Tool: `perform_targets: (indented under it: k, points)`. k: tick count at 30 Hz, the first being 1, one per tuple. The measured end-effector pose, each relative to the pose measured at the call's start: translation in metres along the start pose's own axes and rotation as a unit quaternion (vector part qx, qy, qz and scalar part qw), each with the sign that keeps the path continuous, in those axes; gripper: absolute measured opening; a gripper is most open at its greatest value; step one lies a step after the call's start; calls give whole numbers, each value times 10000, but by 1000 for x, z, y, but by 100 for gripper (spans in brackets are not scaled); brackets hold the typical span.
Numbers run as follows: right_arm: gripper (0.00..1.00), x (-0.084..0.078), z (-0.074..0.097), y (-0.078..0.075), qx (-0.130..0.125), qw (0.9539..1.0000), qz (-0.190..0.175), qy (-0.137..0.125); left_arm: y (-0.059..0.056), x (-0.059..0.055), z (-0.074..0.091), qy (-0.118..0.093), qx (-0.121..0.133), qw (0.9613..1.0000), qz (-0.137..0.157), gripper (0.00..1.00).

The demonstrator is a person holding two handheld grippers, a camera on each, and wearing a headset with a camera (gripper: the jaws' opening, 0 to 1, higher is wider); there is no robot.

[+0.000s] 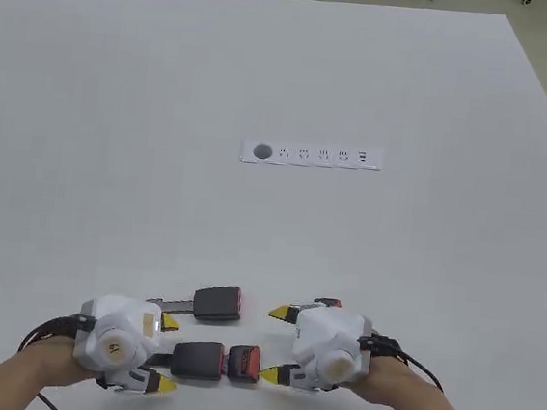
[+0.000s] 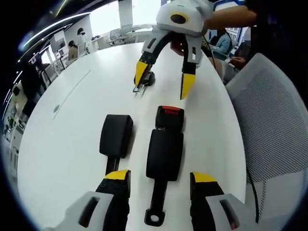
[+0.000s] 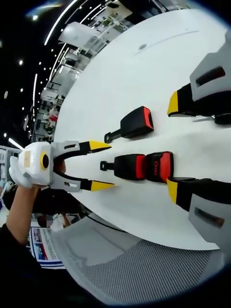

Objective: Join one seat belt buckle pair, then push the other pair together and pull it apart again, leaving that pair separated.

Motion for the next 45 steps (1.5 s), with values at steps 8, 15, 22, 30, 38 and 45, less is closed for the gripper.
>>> perform_targets:
  k: [8,15,22,30,38,45]
  points:
    - [49,-9,10,-18,-154,9998,-82,3,19,16,12,-210,202,9995,149,51]
    - [49,-17,23,-34,-271,9995,-109,75,33,21,14,-185,269,9994,118,52]
    - [49,-22,36,-46,-338,9992,-128,155,49,27,13,-235,318,9990,189,52]
    - [48,-35,41,-54,-333,9990,-126,258,59,37,9,-266,337,9987,267,51]
    - [47,-56,38,-57,-233,9987,-150,436,68,42,1,-192,281,9992,216,49]
    - [45,-69,38,-58,-137,9982,-153,559,75,42,-10,-75,188,9997,145,47]
Point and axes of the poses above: the centre of the closed fingertips' face, and the gripper's own axes: z roughly backward along the fingers, y roughly to its left, x roughly out of its top, the point moved 1 cm from there along z, roughly backward along the fingers, and after that the axes turned 1 degree about y, right-handed, at the moved point
